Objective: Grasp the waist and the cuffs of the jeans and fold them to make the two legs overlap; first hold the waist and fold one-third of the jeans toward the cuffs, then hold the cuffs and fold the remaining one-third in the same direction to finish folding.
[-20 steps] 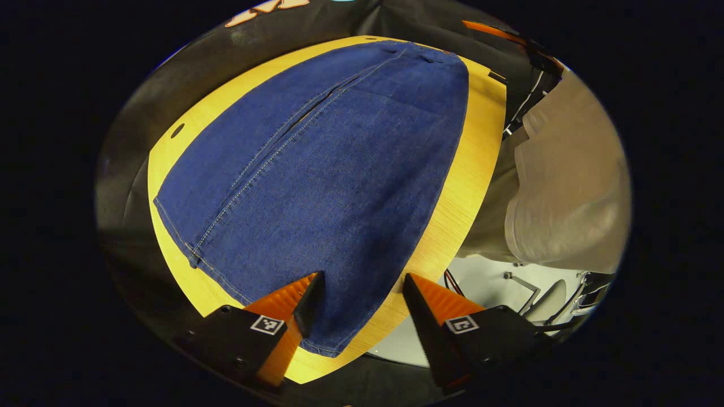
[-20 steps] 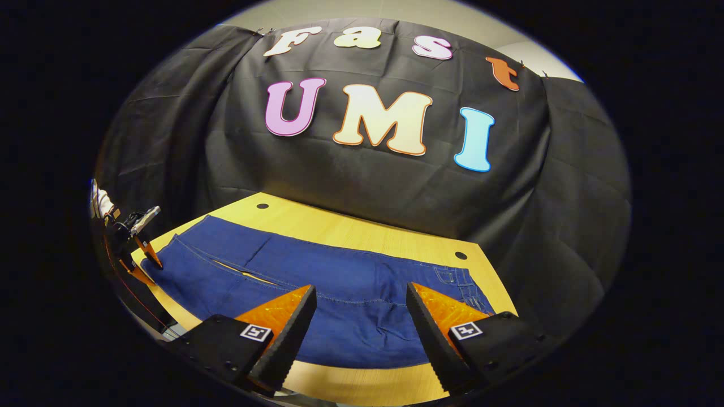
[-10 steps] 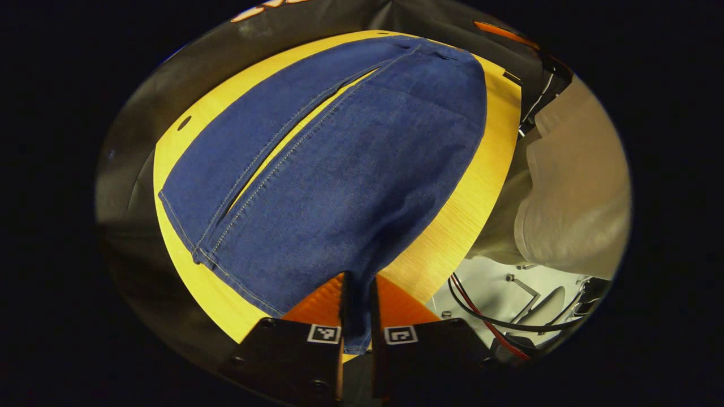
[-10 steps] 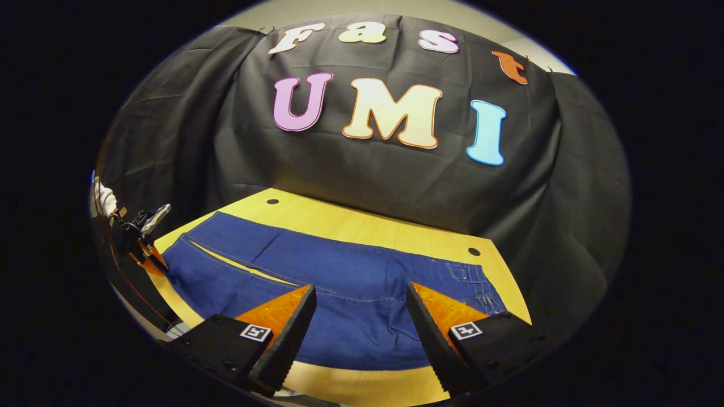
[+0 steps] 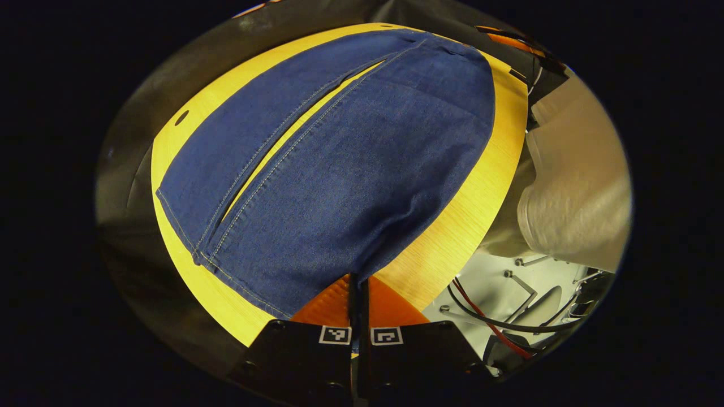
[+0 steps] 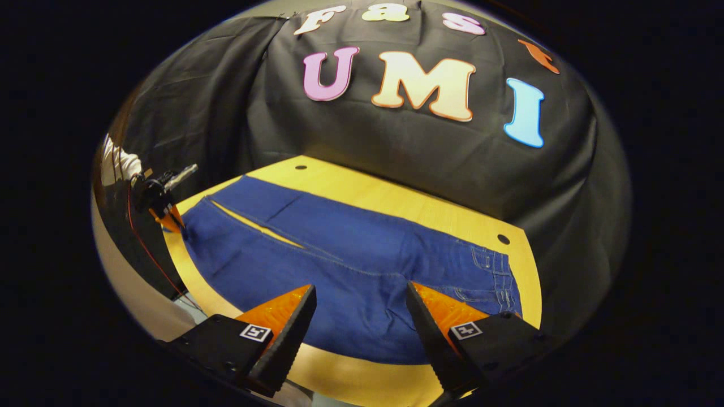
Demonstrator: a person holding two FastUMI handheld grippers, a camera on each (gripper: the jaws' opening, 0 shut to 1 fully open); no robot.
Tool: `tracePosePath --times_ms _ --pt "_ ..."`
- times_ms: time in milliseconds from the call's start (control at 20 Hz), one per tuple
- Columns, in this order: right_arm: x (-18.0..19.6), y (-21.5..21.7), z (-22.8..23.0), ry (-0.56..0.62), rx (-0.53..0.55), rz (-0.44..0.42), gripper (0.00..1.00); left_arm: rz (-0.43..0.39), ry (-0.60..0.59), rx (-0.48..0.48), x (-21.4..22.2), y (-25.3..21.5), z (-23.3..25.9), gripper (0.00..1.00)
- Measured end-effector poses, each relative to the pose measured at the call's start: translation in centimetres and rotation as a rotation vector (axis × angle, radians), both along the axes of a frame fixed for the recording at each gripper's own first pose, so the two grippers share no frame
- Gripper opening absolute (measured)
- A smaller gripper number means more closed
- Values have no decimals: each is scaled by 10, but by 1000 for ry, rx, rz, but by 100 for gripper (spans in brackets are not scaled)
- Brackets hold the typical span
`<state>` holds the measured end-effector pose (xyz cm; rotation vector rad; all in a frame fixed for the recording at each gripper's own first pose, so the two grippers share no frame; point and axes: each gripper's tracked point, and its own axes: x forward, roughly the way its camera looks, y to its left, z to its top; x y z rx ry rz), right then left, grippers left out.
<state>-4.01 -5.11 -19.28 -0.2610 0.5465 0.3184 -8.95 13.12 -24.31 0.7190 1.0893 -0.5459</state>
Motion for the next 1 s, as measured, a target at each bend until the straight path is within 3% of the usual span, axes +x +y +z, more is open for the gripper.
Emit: tracePosePath --times_ms 500,750,1000 --pt "-25 -98 -100 394 -223 219 99 48 34 38 1 1 -1 0" --pt "-32 -114 -128 494 -308 292 99 68 42 43 3 0 -2 0" --pt "-30 -116 -141 561 -295 306 100 90 49 44 4 1 -2 0"
